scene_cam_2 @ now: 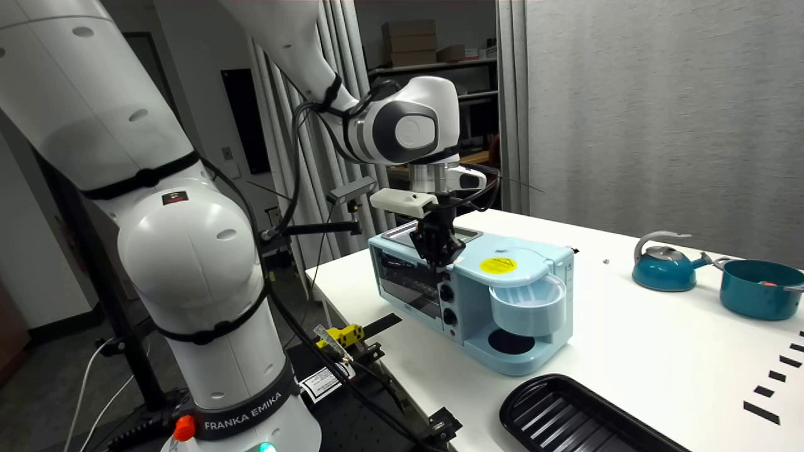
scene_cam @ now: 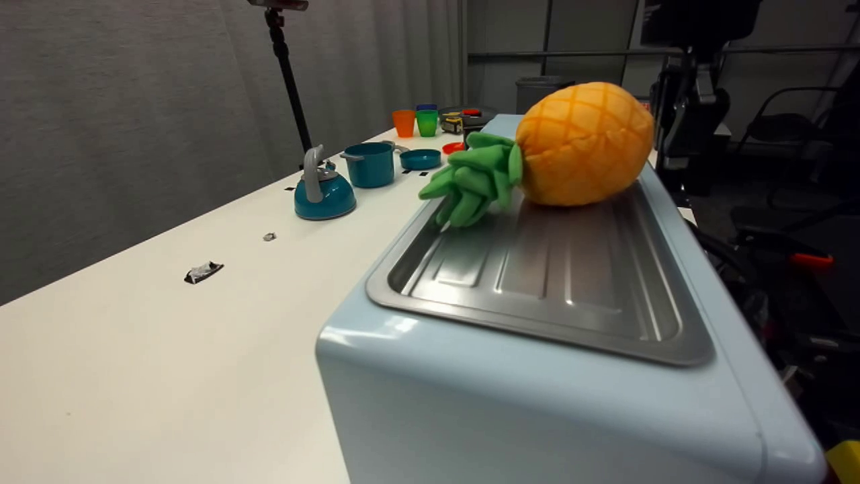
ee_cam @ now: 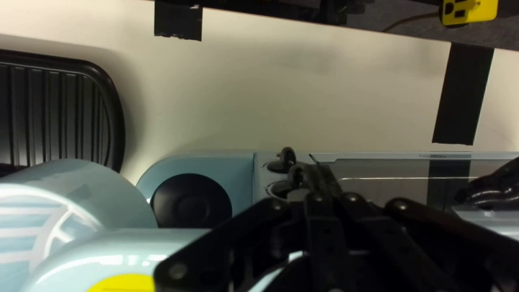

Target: Press the on/off button.

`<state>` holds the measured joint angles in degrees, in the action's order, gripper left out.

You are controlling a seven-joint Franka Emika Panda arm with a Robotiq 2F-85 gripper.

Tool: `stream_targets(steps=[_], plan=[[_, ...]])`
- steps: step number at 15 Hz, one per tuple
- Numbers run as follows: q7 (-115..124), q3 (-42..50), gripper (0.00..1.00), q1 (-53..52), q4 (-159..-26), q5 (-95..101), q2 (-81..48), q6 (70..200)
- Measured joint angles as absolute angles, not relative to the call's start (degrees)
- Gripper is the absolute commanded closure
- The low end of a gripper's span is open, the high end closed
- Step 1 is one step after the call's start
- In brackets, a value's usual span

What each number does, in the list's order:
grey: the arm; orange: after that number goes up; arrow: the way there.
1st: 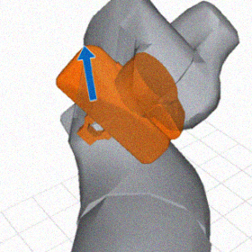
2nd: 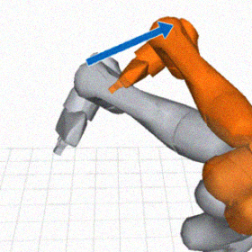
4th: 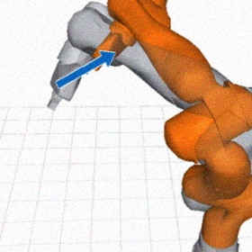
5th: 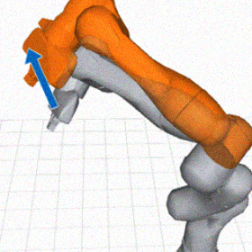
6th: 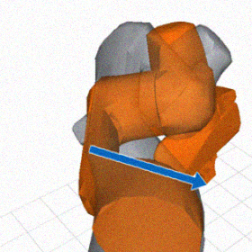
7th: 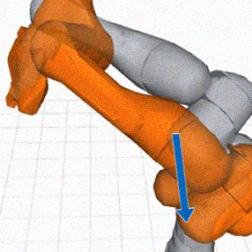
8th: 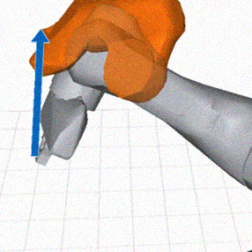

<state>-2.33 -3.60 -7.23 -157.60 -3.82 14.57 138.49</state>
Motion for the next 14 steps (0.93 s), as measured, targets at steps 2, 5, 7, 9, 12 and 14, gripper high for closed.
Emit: stream_targets(steps=[2,5,7,9,12,14], plan=[[-2.3,-3.6,1.0,-6.9,-157.5,-3.8,14.5,138.5],[-2.3,-3.5,1.0,-6.2,-157.4,-3.6,14.4,138.5],[-2.3,-3.4,1.0,-5.7,-157.4,-3.4,14.4,138.5],[-2.3,-3.1,1.0,-5.4,-157.4,-3.5,14.4,138.9],[-2.3,-2.1,1.0,-5.3,-157.9,-6.1,14.3,142.0],[-2.4,-1.5,1.0,-5.3,-158.0,-8.3,14.2,144.3]])
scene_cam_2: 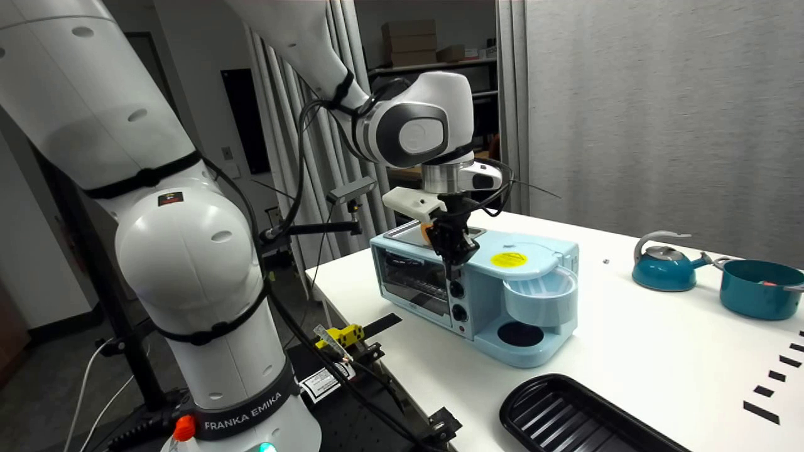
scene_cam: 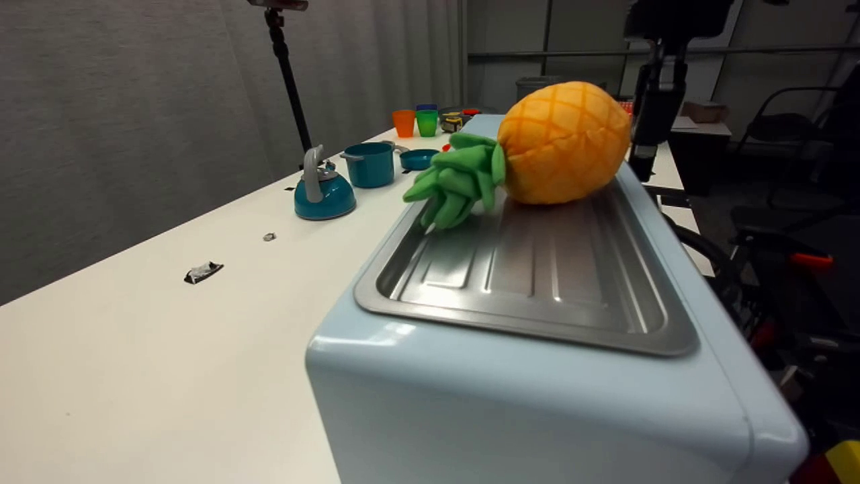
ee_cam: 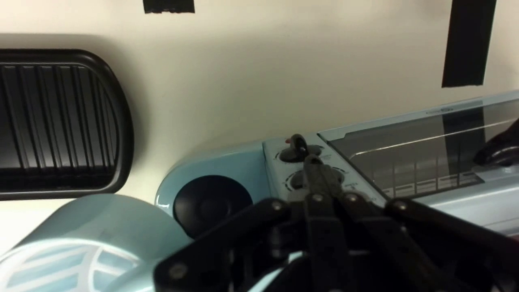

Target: Press the on/off button.

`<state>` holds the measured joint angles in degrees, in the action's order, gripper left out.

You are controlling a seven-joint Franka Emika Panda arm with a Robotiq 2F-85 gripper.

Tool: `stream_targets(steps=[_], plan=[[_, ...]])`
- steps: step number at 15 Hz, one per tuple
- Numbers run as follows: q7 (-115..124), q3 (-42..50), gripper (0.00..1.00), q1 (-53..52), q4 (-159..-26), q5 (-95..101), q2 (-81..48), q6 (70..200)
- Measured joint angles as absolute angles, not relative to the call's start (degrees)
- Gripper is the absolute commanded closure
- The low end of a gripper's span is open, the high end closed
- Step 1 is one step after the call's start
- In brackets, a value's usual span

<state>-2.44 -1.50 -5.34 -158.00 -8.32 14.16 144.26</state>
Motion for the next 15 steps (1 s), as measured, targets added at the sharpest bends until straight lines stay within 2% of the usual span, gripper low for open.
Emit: stream_targets(steps=[7,15], plan=[[-2.6,-1.3,1.0,-5.3,-157.8,-7.5,14.3,145.2],[-7.2,-0.2,1.0,-5.3,-155.5,-4.3,20.8,130.2]])
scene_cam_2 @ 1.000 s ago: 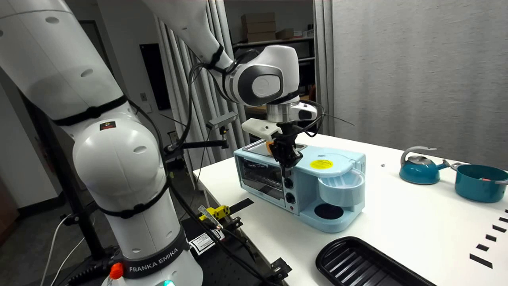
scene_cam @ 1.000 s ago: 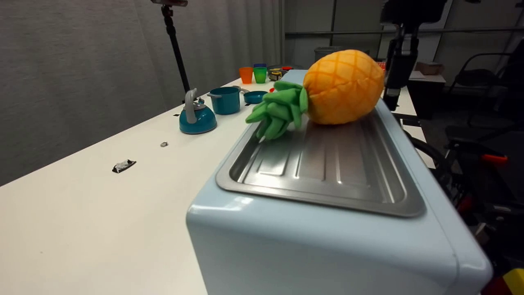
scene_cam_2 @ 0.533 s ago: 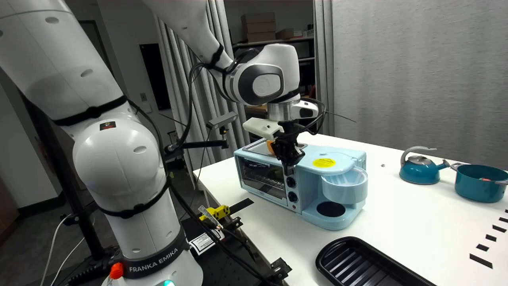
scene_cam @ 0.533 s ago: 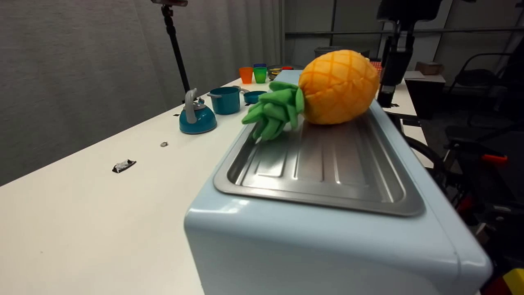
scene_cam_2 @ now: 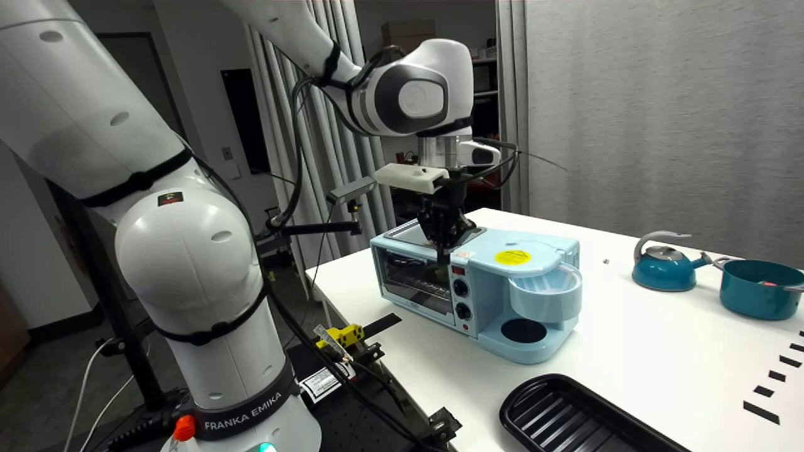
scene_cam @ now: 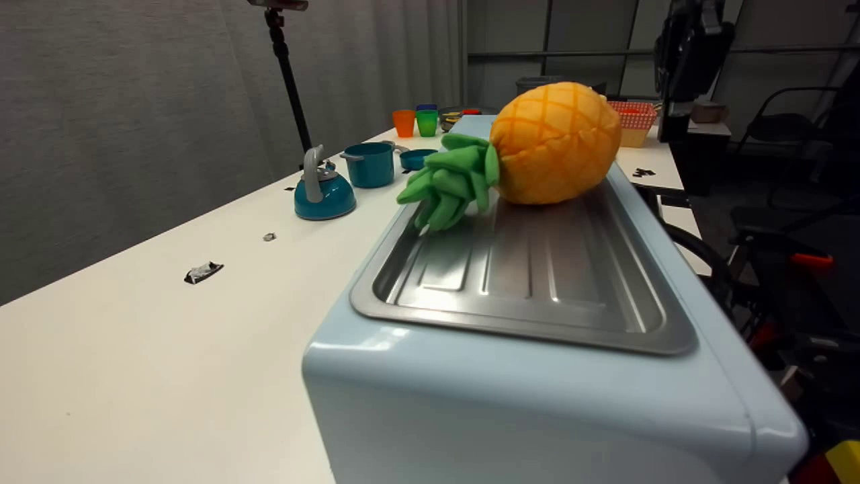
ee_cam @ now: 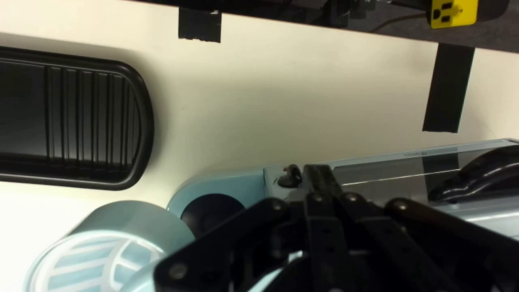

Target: Press the on/off button.

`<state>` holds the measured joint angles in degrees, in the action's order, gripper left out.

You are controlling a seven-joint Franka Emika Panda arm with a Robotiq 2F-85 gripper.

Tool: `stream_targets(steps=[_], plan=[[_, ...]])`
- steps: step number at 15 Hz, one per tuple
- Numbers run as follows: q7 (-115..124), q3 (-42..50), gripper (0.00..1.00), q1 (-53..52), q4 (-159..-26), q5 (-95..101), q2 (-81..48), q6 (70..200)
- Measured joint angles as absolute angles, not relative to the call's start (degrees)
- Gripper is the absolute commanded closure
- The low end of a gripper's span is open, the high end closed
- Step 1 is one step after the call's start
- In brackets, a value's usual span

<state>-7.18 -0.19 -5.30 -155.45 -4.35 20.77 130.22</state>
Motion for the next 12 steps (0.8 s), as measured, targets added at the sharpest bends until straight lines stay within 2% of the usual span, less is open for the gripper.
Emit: stream_targets(steps=[5,12], plan=[[-11.7,2.0,1.0,-5.3,-153.8,-5.0,26.6,123.6],[-17.8,6.4,1.0,-5.3,-155.1,-11.4,33.4,122.1]])
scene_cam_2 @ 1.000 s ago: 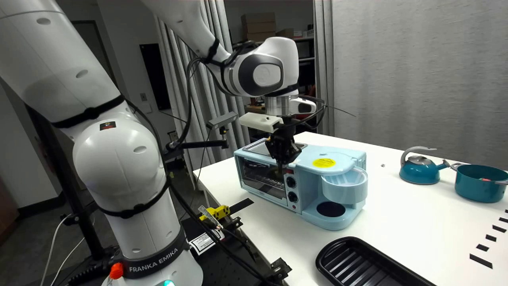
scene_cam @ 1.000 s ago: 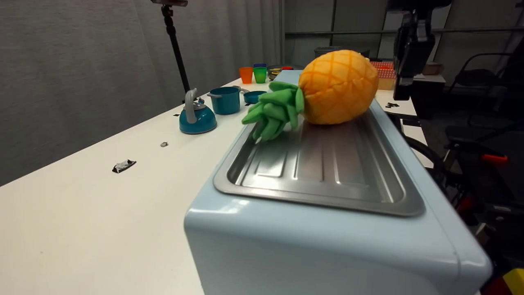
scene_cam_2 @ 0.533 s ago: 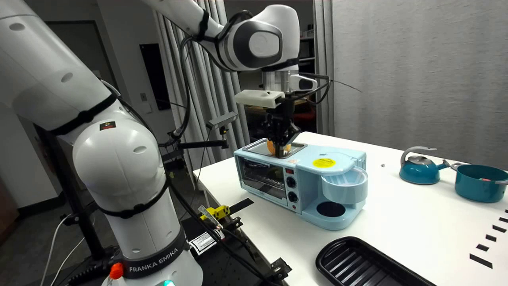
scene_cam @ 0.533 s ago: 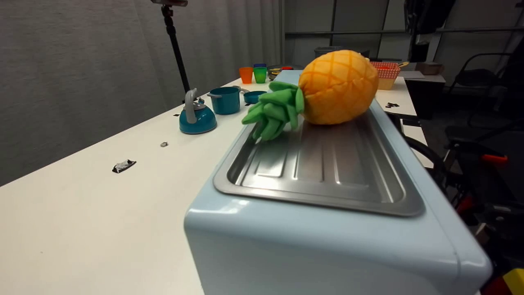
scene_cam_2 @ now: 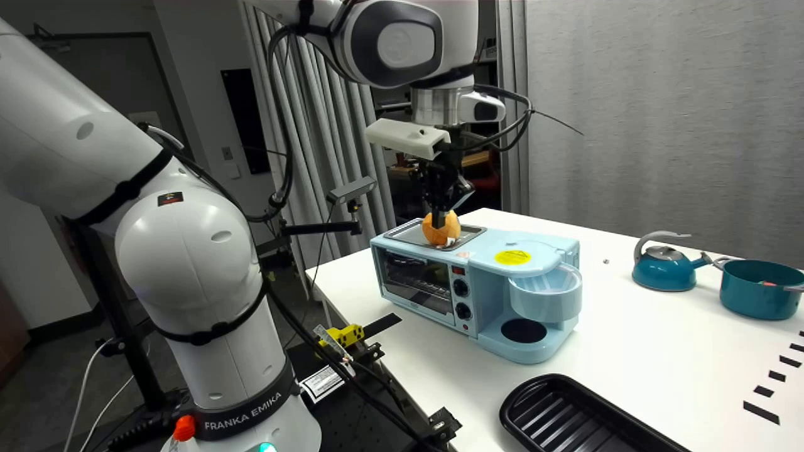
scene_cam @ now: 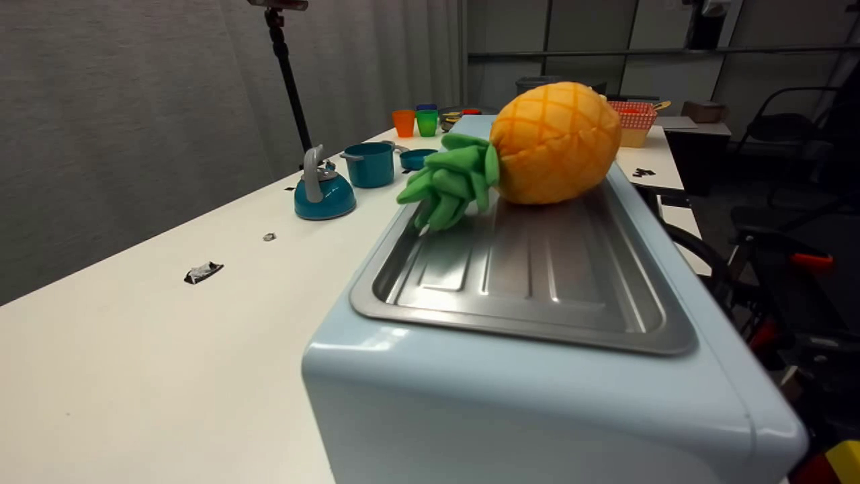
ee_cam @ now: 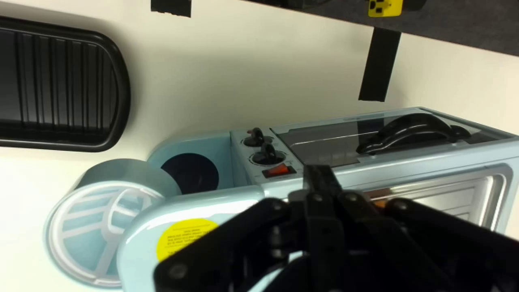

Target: Press the on/off button.

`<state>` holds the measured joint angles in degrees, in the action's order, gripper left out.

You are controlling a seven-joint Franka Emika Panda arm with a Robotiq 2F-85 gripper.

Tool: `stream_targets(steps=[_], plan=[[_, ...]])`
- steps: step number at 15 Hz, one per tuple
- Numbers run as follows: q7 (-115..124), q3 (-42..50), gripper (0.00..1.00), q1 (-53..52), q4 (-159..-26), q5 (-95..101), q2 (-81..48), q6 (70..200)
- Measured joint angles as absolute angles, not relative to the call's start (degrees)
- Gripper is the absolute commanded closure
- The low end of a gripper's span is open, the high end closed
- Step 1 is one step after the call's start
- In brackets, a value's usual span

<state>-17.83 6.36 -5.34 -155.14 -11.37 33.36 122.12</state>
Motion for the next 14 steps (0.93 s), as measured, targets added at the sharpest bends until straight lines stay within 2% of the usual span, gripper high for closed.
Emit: stream_targets(steps=[4,6,14], plan=[[-19.2,7.9,1.0,-5.4,-155.9,-13.9,36.8,121.0],[-19.2,8.0,0.73,-5.4,-156.2,-14.7,38.1,120.4],[-19.2,8.0,0.15,-5.6,-156.4,-15.5,40.7,119.4]])
